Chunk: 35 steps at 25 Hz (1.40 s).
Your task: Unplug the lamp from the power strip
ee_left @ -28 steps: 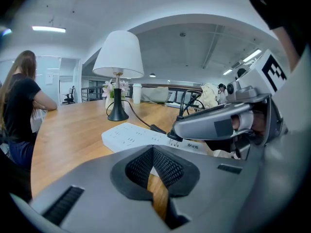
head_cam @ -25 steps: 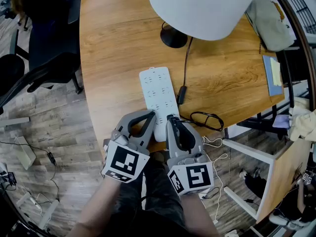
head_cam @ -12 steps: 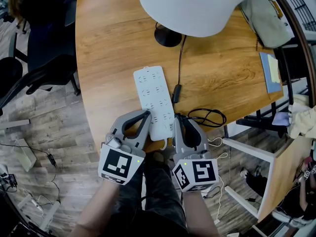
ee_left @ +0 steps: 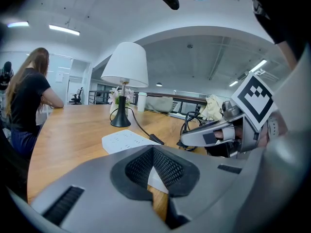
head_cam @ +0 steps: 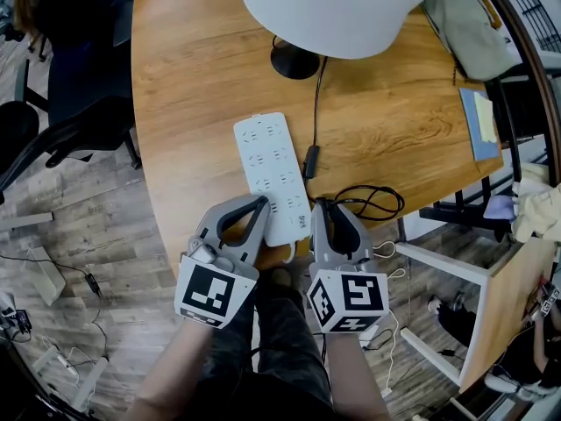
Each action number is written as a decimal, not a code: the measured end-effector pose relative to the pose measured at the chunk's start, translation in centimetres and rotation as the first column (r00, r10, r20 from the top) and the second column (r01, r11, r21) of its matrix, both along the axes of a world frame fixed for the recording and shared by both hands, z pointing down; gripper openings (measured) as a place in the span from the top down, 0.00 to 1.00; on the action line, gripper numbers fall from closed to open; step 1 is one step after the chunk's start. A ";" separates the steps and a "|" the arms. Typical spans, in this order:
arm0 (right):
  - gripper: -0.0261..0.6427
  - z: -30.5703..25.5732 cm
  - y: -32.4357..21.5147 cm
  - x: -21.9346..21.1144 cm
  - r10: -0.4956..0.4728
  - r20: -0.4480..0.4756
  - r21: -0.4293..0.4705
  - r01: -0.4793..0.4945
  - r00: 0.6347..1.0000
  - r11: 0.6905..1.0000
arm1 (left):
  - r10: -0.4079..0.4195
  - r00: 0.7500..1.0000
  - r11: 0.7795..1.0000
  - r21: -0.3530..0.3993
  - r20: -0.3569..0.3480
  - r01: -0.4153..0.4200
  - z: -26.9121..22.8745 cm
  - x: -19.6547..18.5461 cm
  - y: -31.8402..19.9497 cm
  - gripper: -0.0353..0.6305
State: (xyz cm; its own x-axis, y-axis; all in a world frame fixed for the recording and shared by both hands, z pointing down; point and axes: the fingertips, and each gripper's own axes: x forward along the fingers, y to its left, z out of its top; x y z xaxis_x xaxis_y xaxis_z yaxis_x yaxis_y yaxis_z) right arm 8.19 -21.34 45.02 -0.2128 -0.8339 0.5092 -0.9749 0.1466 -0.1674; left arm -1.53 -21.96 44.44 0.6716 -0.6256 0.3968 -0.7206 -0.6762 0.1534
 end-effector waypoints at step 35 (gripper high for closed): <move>0.95 -7.8 -0.1 -1.9 -0.105 -0.005 0.252 0.103 0.994 0.962 | -0.121 0.987 0.989 0.073 -0.102 0.129 -5.4 -2.0 -0.7 0.95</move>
